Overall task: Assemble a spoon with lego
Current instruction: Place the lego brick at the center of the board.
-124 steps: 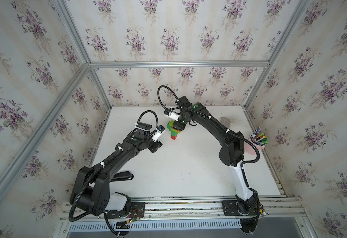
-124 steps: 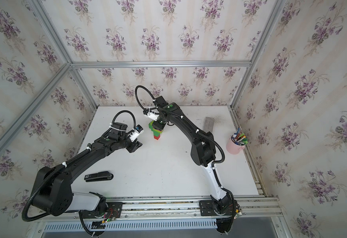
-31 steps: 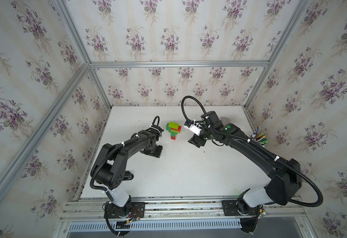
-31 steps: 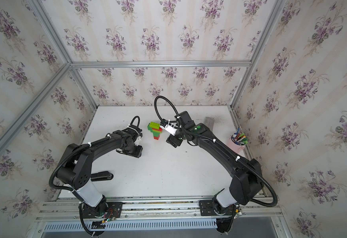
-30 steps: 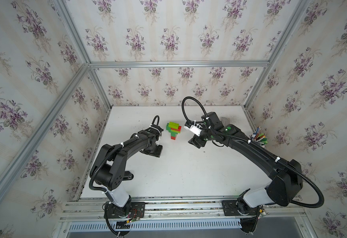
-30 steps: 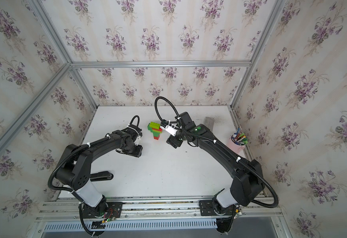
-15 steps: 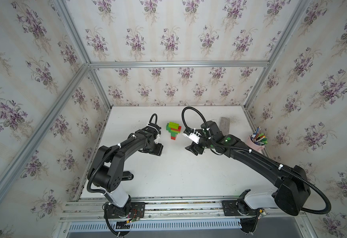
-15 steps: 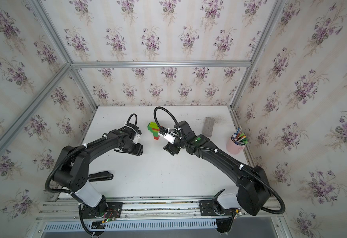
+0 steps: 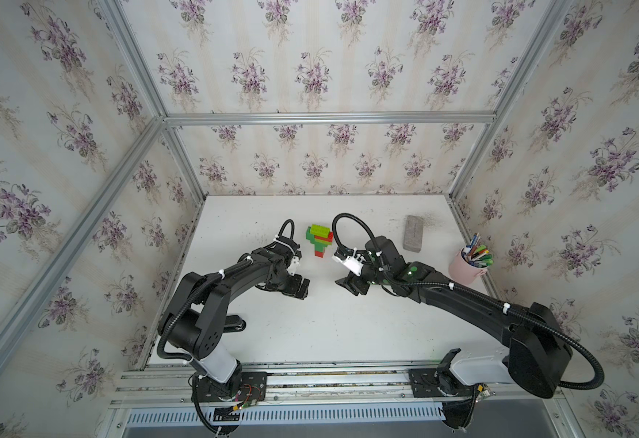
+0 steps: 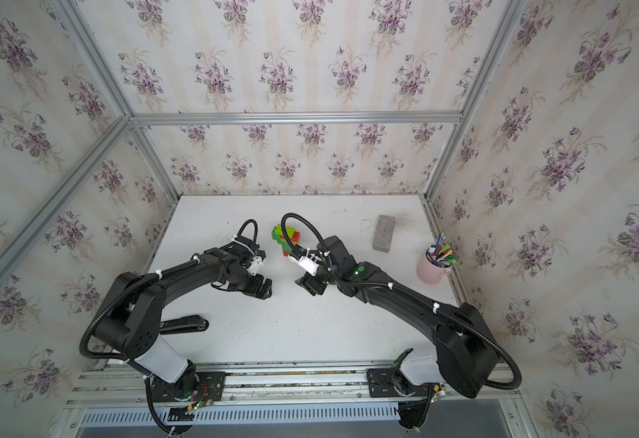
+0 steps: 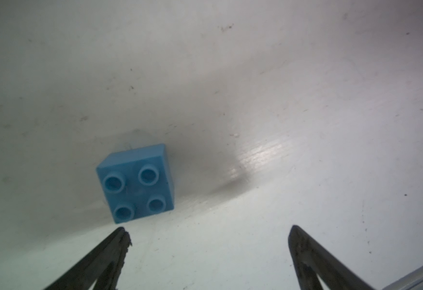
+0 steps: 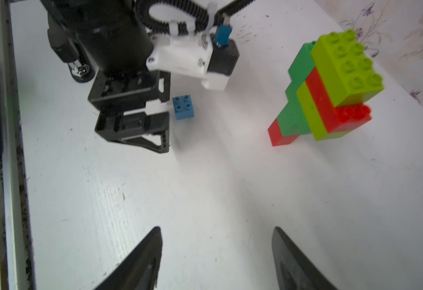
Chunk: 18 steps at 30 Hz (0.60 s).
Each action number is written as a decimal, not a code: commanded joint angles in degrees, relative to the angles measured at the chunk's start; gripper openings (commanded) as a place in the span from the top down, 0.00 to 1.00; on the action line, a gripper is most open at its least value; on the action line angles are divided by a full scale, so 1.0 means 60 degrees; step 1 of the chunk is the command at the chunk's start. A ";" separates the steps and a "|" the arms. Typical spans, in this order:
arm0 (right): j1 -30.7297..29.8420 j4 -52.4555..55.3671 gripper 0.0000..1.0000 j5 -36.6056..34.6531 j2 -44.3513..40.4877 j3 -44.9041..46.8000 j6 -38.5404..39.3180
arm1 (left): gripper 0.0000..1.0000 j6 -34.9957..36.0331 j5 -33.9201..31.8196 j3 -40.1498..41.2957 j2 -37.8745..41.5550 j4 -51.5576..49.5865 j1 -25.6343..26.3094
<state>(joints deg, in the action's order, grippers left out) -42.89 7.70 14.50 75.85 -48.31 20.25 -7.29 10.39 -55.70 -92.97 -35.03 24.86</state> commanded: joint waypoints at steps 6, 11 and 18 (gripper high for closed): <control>-0.0126 -0.4533 0.33 0.0609 -0.1722 0.3544 -0.0878 | 0.01 -0.0587 0.0252 0.0509 0.1072 0.0162 0.0104; -0.0404 -0.5021 0.33 0.0480 -0.1642 0.4030 -0.0941 | 0.01 -0.0431 0.0019 0.0179 0.1115 -0.0022 -0.0277; -0.0409 -0.4408 0.33 0.0363 -0.1625 0.3657 -0.0726 | 0.01 0.0080 0.0114 -0.0834 -0.0400 0.0027 -0.0606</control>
<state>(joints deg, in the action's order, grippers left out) -45.30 -18.26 17.12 66.08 -25.43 15.03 -8.10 11.14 -59.18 -93.56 -35.00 21.26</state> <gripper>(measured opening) 0.673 0.993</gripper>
